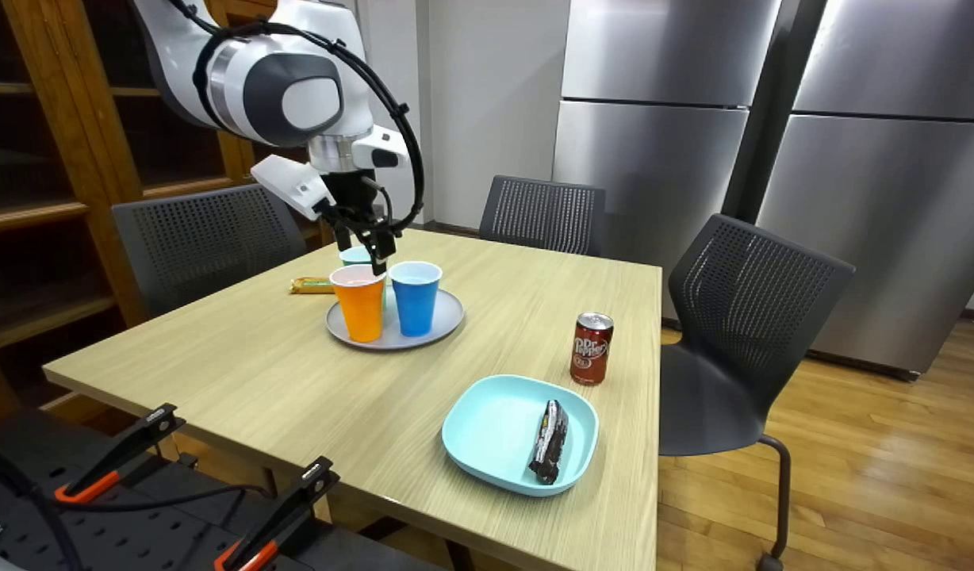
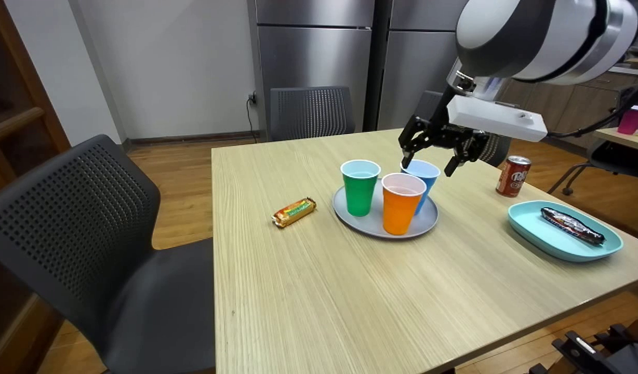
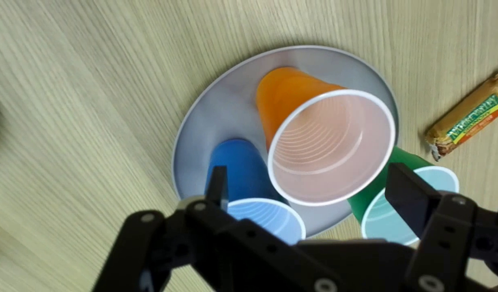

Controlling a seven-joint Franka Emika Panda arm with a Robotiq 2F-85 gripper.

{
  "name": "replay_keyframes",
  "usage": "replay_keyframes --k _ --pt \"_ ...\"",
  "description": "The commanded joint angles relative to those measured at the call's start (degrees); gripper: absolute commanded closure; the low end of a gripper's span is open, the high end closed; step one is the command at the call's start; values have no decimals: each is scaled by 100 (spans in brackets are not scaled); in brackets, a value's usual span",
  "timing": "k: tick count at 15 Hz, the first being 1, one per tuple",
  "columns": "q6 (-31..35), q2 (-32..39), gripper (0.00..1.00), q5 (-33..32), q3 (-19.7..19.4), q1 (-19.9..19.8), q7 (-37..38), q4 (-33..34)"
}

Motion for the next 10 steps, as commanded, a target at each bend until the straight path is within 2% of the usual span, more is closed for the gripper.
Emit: replay_keyframes --k 1,6,10 --pt "49 -769 0 68 140 147 -44 -505" --pt "28 -1201 0 81 229 528 203 -613" --pt "39 -1247 0 -141 216 806 745 -540"
